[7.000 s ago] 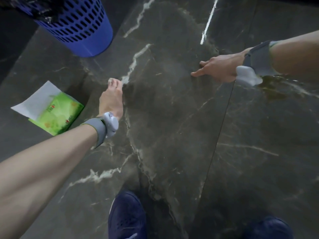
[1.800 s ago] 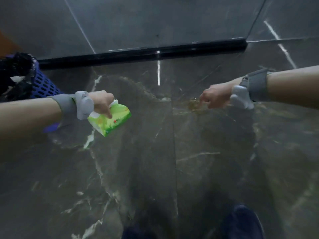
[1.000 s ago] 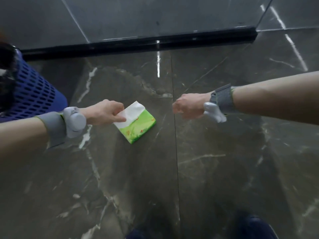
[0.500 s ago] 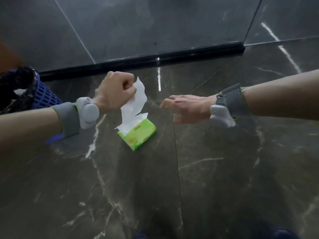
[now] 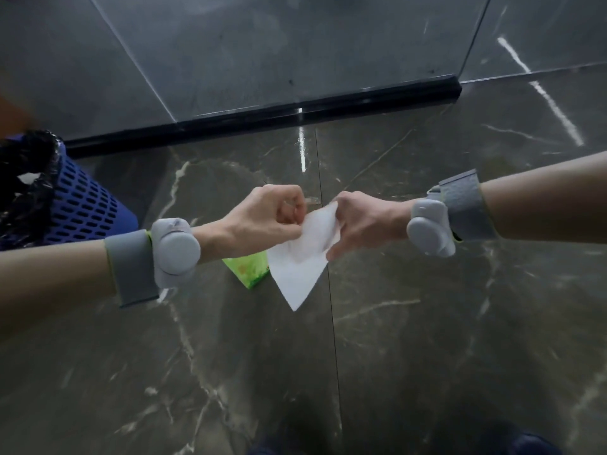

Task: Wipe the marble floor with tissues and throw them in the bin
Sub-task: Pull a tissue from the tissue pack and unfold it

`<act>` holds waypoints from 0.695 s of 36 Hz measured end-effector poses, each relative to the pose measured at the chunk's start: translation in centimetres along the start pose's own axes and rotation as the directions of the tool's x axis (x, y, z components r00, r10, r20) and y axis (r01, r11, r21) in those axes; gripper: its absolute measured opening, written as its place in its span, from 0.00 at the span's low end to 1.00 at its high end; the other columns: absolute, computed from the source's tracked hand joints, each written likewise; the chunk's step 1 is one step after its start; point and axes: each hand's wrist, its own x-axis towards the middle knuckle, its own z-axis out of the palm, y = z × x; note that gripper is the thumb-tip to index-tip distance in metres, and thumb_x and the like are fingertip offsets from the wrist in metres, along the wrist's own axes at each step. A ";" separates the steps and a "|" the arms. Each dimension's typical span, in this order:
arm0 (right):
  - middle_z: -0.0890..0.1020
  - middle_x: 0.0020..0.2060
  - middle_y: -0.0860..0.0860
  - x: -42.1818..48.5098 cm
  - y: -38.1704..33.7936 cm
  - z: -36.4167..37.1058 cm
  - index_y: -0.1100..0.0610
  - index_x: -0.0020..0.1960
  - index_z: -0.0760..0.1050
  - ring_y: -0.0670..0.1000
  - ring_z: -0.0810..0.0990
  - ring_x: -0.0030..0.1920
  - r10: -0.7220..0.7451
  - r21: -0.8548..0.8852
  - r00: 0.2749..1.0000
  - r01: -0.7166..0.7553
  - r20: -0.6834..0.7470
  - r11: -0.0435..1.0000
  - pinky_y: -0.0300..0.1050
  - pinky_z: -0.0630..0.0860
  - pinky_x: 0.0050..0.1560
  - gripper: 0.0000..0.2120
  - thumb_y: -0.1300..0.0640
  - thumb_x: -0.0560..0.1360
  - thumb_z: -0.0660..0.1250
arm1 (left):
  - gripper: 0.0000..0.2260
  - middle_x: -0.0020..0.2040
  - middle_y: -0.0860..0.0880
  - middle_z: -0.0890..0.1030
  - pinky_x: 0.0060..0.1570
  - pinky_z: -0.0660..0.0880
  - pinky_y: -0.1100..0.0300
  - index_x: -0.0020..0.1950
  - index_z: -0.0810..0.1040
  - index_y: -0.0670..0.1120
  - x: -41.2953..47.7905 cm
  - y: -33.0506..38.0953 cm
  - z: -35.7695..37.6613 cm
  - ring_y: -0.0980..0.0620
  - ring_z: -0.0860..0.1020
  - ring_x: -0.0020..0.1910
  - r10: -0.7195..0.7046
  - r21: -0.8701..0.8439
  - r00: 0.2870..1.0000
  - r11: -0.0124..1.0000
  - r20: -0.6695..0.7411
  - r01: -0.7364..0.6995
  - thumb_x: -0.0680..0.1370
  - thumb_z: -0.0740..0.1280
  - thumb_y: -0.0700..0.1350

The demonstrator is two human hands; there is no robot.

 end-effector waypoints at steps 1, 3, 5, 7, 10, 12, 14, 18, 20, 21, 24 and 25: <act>0.84 0.38 0.56 0.0 0.2 0.0 0.61 0.46 0.82 0.56 0.83 0.39 0.014 0.002 1.000 -0.014 0.009 1.000 0.50 0.81 0.41 0.16 0.51 0.66 0.80 | 0.09 0.30 0.53 0.80 0.31 0.68 0.67 0.43 0.76 0.49 0.1 -0.4 -0.3 0.56 0.72 0.29 -0.048 -0.016 0.999 0.999 -0.010 0.048 0.72 0.68 0.35; 0.83 0.40 0.58 0.1 0.9 0.0 0.64 0.47 0.80 0.59 0.83 0.41 0.038 0.024 0.999 -0.039 0.031 0.999 0.52 0.80 0.41 0.17 0.51 0.68 0.78 | 0.08 0.34 0.50 0.84 0.33 0.71 0.65 0.47 0.77 0.50 0.1 -1.2 -0.8 0.55 0.77 0.32 -0.145 -0.026 0.989 0.989 -0.005 0.145 0.72 0.69 0.38; 0.82 0.41 0.60 0.1 1.6 0.2 0.64 0.48 0.79 0.60 0.82 0.42 0.058 0.037 0.997 -0.060 0.052 0.998 0.53 0.80 0.43 0.18 0.51 0.69 0.78 | 0.09 0.38 0.50 0.86 0.37 0.75 0.61 0.49 0.79 0.51 0.1 -2.0 -1.1 0.54 0.81 0.36 -0.226 -0.018 0.974 0.974 0.002 0.226 0.71 0.69 0.42; 0.80 0.36 0.56 0.4 2.5 0.4 0.64 0.46 0.79 0.56 0.80 0.37 0.072 0.048 0.996 -0.075 0.058 0.996 0.49 0.78 0.38 0.17 0.51 0.69 0.78 | 0.06 0.39 0.51 0.87 0.39 0.79 0.60 0.48 0.81 0.51 0.5 -3.1 -1.0 0.52 0.83 0.38 -0.285 -0.022 0.956 0.958 -0.062 0.285 0.72 0.70 0.44; 0.78 0.32 0.50 0.9 3.5 0.6 0.63 0.43 0.78 0.51 0.78 0.31 0.081 0.073 0.995 -0.086 0.066 0.994 0.44 0.74 0.32 0.14 0.54 0.67 0.78 | 0.02 0.45 0.55 0.85 0.40 0.75 0.63 0.47 0.81 0.54 1.2 -5.1 -1.2 0.54 0.83 0.45 -0.316 0.142 0.921 0.925 -0.225 0.352 0.75 0.70 0.47; 0.77 0.31 0.47 1.3 4.1 0.8 0.60 0.39 0.77 0.48 0.76 0.29 0.061 0.077 0.995 -0.067 0.078 0.995 0.42 0.71 0.31 0.11 0.56 0.67 0.77 | 0.07 0.54 0.54 0.79 0.50 0.71 0.58 0.52 0.78 0.55 1.7 -6.5 -1.6 0.52 0.76 0.56 -0.322 0.321 0.914 0.863 -0.246 0.390 0.76 0.71 0.50; 0.74 0.29 0.46 1.7 4.2 1.0 0.57 0.35 0.73 0.49 0.74 0.30 0.034 0.075 0.997 -0.039 0.073 0.996 0.43 0.70 0.32 0.12 0.56 0.68 0.77 | 0.17 0.60 0.49 0.74 0.58 0.70 0.52 0.61 0.74 0.51 2.1 -7.6 -2.2 0.48 0.69 0.63 -0.349 0.471 0.911 0.780 -0.218 0.411 0.75 0.72 0.50; 0.84 0.37 0.49 2.2 4.5 1.2 0.56 0.41 0.80 0.50 0.85 0.40 0.022 0.088 0.998 -0.027 0.063 0.996 0.49 0.82 0.40 0.08 0.53 0.70 0.75 | 0.25 0.59 0.50 0.78 0.54 0.75 0.48 0.66 0.66 0.49 2.4 -9.0 -2.9 0.46 0.74 0.60 -0.434 0.600 0.889 0.675 -0.148 0.430 0.75 0.73 0.49; 0.83 0.34 0.48 2.6 4.5 1.0 0.52 0.36 0.78 0.49 0.84 0.37 0.006 0.080 0.999 -0.010 0.048 0.997 0.47 0.81 0.36 0.09 0.51 0.71 0.76 | 0.20 0.55 0.50 0.81 0.52 0.77 0.48 0.64 0.69 0.50 2.2 -9.3 -3.3 0.46 0.78 0.56 -0.488 0.582 0.858 0.656 -0.160 0.481 0.75 0.73 0.47; 0.82 0.32 0.47 2.7 4.4 1.0 0.52 0.34 0.77 0.48 0.82 0.36 -0.003 0.076 0.999 0.000 0.038 0.997 0.45 0.80 0.35 0.11 0.51 0.71 0.76 | 0.16 0.54 0.50 0.82 0.52 0.78 0.49 0.61 0.72 0.51 1.9 -9.2 -3.4 0.45 0.79 0.54 -0.502 0.583 0.847 0.641 -0.172 0.499 0.76 0.72 0.46; 0.75 0.26 0.43 2.9 4.6 1.0 0.53 0.31 0.72 0.45 0.76 0.30 -0.004 0.069 1.000 0.003 0.013 0.998 0.42 0.74 0.32 0.17 0.51 0.71 0.76 | 0.04 0.51 0.50 0.83 0.46 0.78 0.54 0.50 0.80 0.54 2.2 -7.9 -4.7 0.47 0.82 0.49 -0.473 0.604 0.861 0.636 -0.188 0.481 0.77 0.70 0.47; 0.73 0.24 0.43 2.8 4.7 1.0 0.54 0.31 0.70 0.44 0.73 0.28 0.002 0.067 1.000 -0.003 0.011 0.998 0.40 0.72 0.31 0.18 0.50 0.71 0.76 | 0.02 0.48 0.50 0.84 0.41 0.78 0.56 0.48 0.81 0.53 2.7 -7.4 -5.5 0.48 0.82 0.46 -0.446 0.584 0.869 0.655 -0.213 0.479 0.76 0.71 0.47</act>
